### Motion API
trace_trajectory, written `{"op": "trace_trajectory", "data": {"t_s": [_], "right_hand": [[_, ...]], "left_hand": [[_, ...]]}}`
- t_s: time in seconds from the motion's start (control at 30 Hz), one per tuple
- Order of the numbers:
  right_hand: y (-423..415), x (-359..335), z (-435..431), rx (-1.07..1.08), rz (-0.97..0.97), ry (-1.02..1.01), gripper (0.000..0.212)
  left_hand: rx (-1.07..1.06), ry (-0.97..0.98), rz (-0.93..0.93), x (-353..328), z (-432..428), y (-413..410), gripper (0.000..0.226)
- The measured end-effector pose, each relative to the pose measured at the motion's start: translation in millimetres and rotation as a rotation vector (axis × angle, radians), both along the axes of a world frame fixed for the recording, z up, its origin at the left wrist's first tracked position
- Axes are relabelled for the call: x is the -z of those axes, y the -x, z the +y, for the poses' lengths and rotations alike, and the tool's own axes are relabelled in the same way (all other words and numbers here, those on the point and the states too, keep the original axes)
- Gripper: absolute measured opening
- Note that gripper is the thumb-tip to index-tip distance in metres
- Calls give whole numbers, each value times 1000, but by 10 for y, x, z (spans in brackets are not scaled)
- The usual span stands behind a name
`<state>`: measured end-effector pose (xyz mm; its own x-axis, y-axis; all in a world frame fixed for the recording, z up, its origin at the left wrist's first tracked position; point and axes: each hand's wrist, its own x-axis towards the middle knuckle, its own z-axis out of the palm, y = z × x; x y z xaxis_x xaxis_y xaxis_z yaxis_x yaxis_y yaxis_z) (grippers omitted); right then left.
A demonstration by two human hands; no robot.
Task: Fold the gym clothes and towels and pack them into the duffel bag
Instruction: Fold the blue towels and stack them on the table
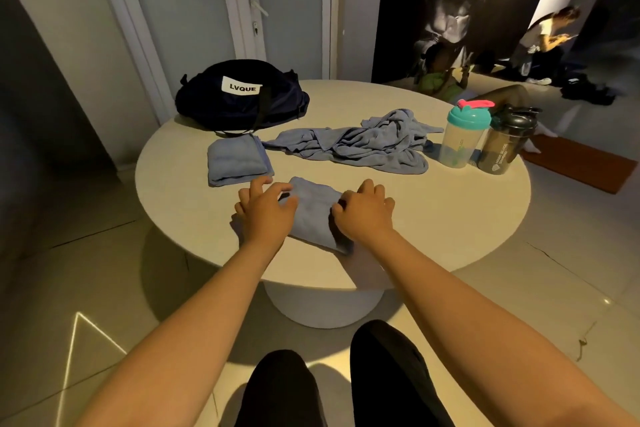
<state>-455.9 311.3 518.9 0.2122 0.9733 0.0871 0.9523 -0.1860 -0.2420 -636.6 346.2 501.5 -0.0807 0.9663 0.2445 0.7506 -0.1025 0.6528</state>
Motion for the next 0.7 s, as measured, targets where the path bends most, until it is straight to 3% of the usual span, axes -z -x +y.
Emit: {"op": "trace_trajectory", "data": {"t_s": [0.1,0.17,0.23,0.3,0.37,0.43,0.5,0.6,0.7], "right_hand": [[-52,109,46,-93,90,41,51],[3,171,42,-96,117,73,51],[85,168,42,-63,133,53,49],[130,107,54,-27,156,58,47],[125,59,78,-18,239,64,43],[110,42,89,-16,371,54,43],[136,74,121,-40,487,39,44],[253,144,203,-90,662,-50,34],[378,181,328,-75,739,-153,22]], "left_hand": [[77,154,-28,93,-254,9,25],[135,158,26,163,-269,-38,35],[140,162,-34,178,-186,-52,43],[99,118,-104,177,-96,-50,44],[20,73,-35,192,-48,-34,32],[-104,149,21,133,-66,-33,26],[-144,313,3,75,-40,-74,36],[-37,353,-12,30,31,-153,50],[142,206,-110,25,121,-177,33]]}}
